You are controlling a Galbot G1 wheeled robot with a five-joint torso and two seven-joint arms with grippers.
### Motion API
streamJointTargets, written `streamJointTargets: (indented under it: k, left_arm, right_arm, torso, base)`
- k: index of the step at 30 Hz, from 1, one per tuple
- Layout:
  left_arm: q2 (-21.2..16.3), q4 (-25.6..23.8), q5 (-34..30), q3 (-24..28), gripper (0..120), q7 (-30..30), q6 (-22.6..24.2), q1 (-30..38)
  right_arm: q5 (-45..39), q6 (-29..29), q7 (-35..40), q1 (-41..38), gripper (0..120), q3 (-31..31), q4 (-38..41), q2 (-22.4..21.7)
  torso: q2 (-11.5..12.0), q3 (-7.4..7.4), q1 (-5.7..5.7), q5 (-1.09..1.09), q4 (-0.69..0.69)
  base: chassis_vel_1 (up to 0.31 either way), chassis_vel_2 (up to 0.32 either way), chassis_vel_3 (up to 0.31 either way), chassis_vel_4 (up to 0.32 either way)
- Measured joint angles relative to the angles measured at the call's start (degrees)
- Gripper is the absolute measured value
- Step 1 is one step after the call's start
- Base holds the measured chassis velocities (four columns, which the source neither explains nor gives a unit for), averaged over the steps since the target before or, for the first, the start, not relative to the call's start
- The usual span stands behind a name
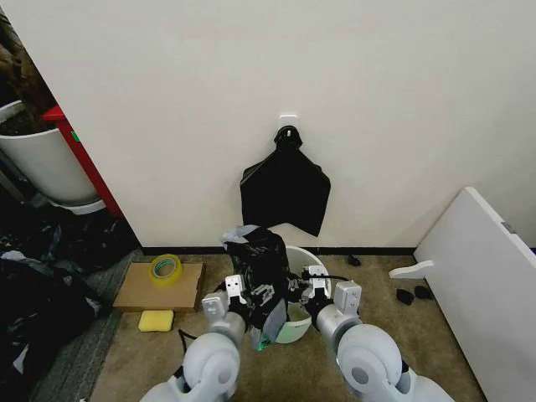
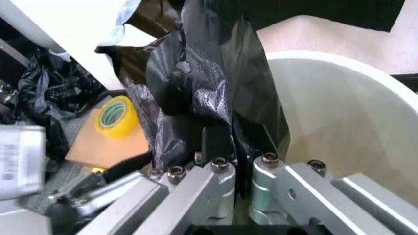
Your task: Place the garbage bag over the trash bin.
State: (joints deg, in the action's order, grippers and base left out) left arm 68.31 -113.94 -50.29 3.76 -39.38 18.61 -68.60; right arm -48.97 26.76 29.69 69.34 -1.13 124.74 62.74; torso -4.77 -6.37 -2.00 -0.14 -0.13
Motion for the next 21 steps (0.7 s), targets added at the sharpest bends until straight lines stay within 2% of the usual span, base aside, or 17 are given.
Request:
streamJointTargets:
  k: [7,10,13,14,16,17,19,21]
  left_arm:
    - [1.79,2.72,-2.75,1.08,91,-4.82,4.21,3.97]
    - [1.90,3.27,-4.11,1.29,85,-6.30,5.95,5.02]
    - [1.97,4.29,-6.00,1.50,70,-7.86,7.75,6.90]
    - [1.97,4.29,-6.00,1.50,70,-7.86,7.75,6.90]
    - [2.04,4.84,-7.15,1.53,60,-8.76,8.78,8.04]
    - [2.04,4.84,-7.15,1.53,60,-8.76,8.78,8.04]
    - [1.98,5.47,-8.79,1.53,48,-9.99,9.91,9.23]
    - [1.95,5.51,-9.07,1.54,45,-10.22,10.14,9.38]
  right_arm:
    - [-0.23,-0.01,0.39,0.09,0,-0.01,-0.03,0.18]
    - [-0.23,-0.01,0.43,0.16,0,-0.04,-0.03,0.19]
    - [-0.25,-0.07,0.52,0.25,0,0.01,0.03,0.17]
    - [-0.25,-0.07,0.52,0.25,0,0.01,0.03,0.17]
    - [-0.39,-0.11,0.57,0.26,0,0.08,0.11,0.17]
    - [-0.39,-0.11,0.57,0.26,0,0.08,0.11,0.17]
    - [-0.48,-0.16,0.64,0.25,0,0.11,0.14,0.26]
    - [-0.49,-0.17,0.67,0.24,0,0.11,0.14,0.27]
  torso:
    - [0.00,0.00,0.00,0.00,0.00]
    - [0.00,0.00,0.00,0.00,0.00]
    - [0.00,0.00,0.00,-0.01,0.00]
    - [0.00,0.00,0.00,-0.01,0.00]
    - [0.00,0.00,0.00,-0.01,0.00]
    - [0.00,0.00,0.00,-0.01,0.00]
    - [0.00,0.00,0.00,-0.01,0.00]
    - [0.00,0.00,0.00,-0.01,0.00]
  base:
    - [0.000,0.000,0.000,0.000]
    - [0.000,0.000,0.000,0.000]
    - [0.000,0.000,0.000,0.000]
    - [0.000,0.000,0.000,0.000]
    - [0.000,0.000,0.000,0.000]
    - [0.000,0.000,0.000,0.000]
    - [0.000,0.000,0.000,0.000]
    - [0.000,0.000,0.000,0.000]
